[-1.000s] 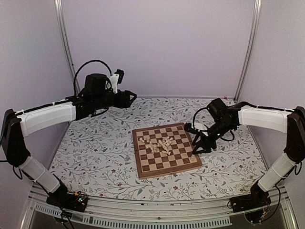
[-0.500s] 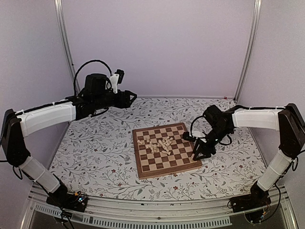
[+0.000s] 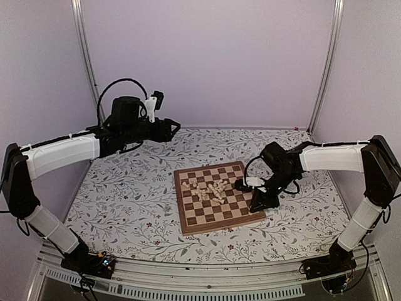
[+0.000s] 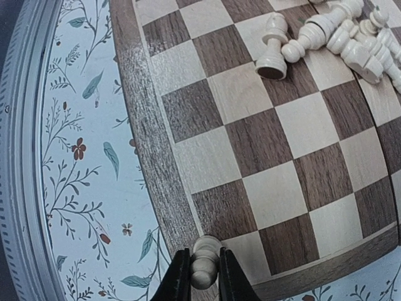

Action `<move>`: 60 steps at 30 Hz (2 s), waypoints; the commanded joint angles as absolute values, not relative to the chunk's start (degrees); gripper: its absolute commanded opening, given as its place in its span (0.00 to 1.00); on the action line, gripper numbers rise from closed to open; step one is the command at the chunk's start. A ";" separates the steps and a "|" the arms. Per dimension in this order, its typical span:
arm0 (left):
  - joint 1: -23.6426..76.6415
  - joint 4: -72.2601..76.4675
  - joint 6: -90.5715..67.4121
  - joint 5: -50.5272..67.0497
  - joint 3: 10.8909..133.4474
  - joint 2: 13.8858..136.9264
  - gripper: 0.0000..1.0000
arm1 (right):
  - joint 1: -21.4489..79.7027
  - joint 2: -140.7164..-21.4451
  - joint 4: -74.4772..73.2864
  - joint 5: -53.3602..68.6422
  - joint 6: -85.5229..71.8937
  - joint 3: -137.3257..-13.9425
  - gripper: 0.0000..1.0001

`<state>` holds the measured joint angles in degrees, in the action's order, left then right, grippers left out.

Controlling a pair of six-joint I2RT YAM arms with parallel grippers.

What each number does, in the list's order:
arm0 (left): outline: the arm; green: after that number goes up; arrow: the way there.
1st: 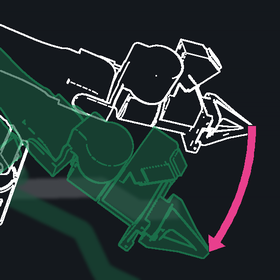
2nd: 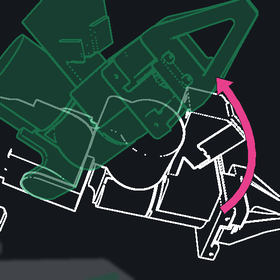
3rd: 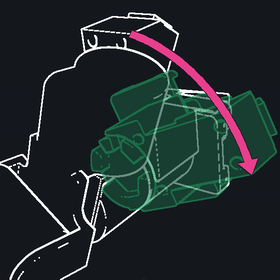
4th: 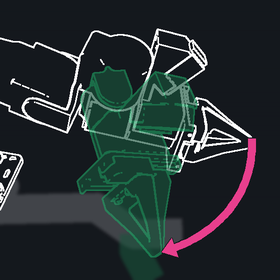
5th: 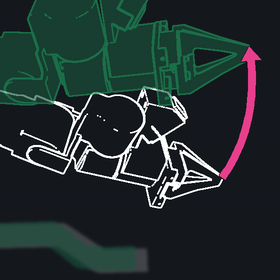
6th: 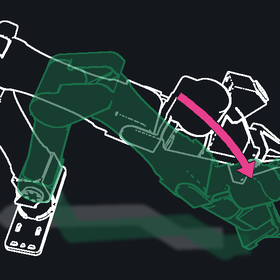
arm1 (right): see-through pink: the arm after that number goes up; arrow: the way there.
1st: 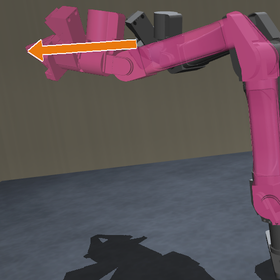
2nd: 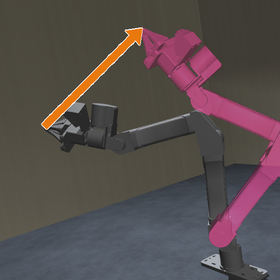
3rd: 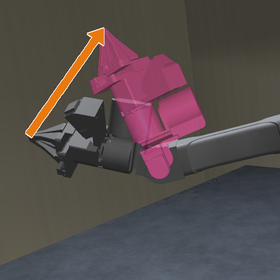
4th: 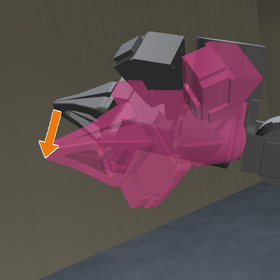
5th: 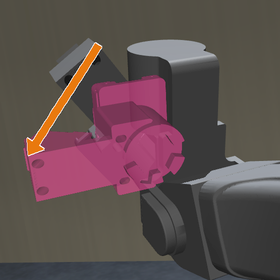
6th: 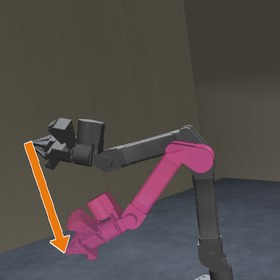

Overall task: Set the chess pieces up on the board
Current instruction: Move the chess piece to the chessboard, then pick up the chessboard from the storage box.

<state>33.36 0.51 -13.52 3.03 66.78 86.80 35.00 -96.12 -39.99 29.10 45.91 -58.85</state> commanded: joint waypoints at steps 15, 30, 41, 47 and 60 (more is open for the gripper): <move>33.89 0.18 -13.23 4.30 68.56 87.36 0.70 | 42.12 -102.86 -38.02 27.63 43.29 -67.24 0.08; 33.85 0.18 -12.85 4.14 68.66 87.60 0.70 | 42.07 -99.77 -39.92 28.85 43.00 -67.97 0.45; 38.84 -21.81 -3.78 2.10 80.02 93.77 0.61 | 18.42 -85.96 -35.80 43.61 38.80 -62.07 0.53; 43.62 -29.62 -5.38 8.51 78.39 96.28 0.56 | 13.34 -80.06 -27.73 40.76 35.89 -54.40 0.52; 51.93 -36.93 -4.81 4.67 82.60 105.19 0.57 | 13.09 -80.84 -26.63 39.91 38.73 -52.81 0.52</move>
